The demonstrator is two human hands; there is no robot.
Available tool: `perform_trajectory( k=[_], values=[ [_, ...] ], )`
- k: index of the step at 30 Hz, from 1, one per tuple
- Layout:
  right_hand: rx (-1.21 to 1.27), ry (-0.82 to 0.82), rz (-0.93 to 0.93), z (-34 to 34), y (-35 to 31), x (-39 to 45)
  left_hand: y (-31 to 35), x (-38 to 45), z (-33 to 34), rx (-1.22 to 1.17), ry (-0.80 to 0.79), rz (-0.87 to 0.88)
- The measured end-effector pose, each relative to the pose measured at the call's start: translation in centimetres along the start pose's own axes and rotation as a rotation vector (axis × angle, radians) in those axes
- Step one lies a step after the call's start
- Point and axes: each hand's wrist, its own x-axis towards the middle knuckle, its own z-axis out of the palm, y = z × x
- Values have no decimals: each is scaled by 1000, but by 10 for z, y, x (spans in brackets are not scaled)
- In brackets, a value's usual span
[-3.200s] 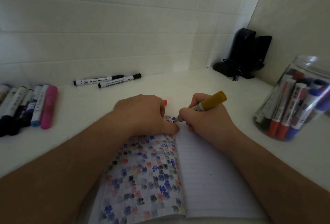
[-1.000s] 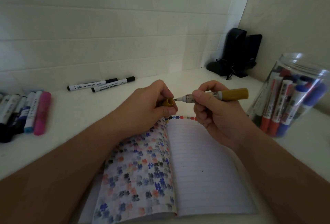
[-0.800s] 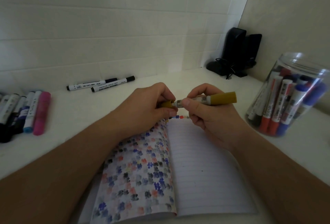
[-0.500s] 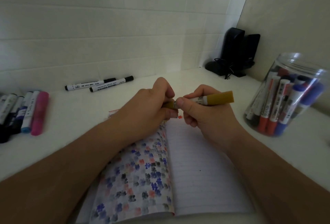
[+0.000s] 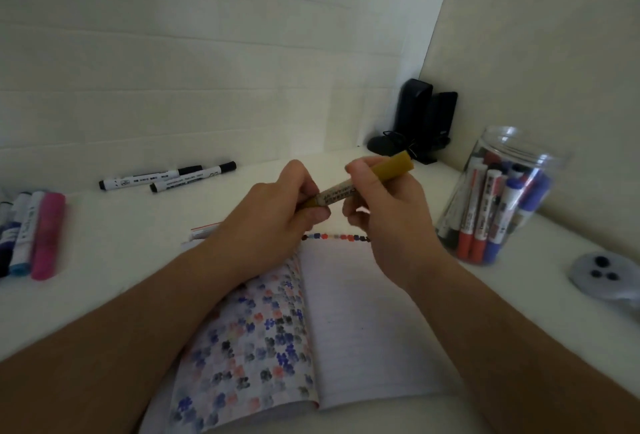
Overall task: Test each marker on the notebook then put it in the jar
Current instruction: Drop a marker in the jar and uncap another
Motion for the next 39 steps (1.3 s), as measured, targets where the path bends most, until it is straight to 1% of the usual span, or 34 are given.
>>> perform_trajectory(
  k=[1,3,5,8,11,13,14,16,18,21,30,32,35,37,39],
  values=[
    [-36,23,-27,-1,-7,0,0,-1,1,-20,-24,3],
    [-253,5,-140,-6,-23,-2,0,-4,3,-22,-105,28],
    [-441,19,-277,-17,-49,-3,-1,-6,3,-4,-139,60],
    [-619,146,-487,-49,-105,2,-7,-8,4,20,-99,63],
    [-858,282,-567,-90,-152,18,-12,-10,6,13,-99,41],
    [-978,325,-529,-114,-161,30,-13,-11,7,9,-108,34],
    [-1006,327,-474,-124,-159,36,-14,-10,7,8,-112,30],
    [-1015,297,-350,-139,-150,41,-14,-10,7,7,-115,20],
    [-1052,244,-298,-148,-136,44,-15,-10,6,15,-118,11],
    [-1110,182,-288,-154,-119,46,-16,-11,7,26,-114,6],
    [-1229,156,-289,-158,-116,57,-20,-10,9,47,-117,1],
    [-1207,179,-319,-158,-117,57,-21,-9,9,47,-119,-2],
    [-1024,270,-283,-157,-115,58,-21,-9,9,41,-128,-4],
    [-988,257,-217,-157,-112,59,-21,-10,9,40,-132,-7],
    [-1011,230,-206,-158,-110,57,-21,-10,9,37,-128,-10]
  ],
)
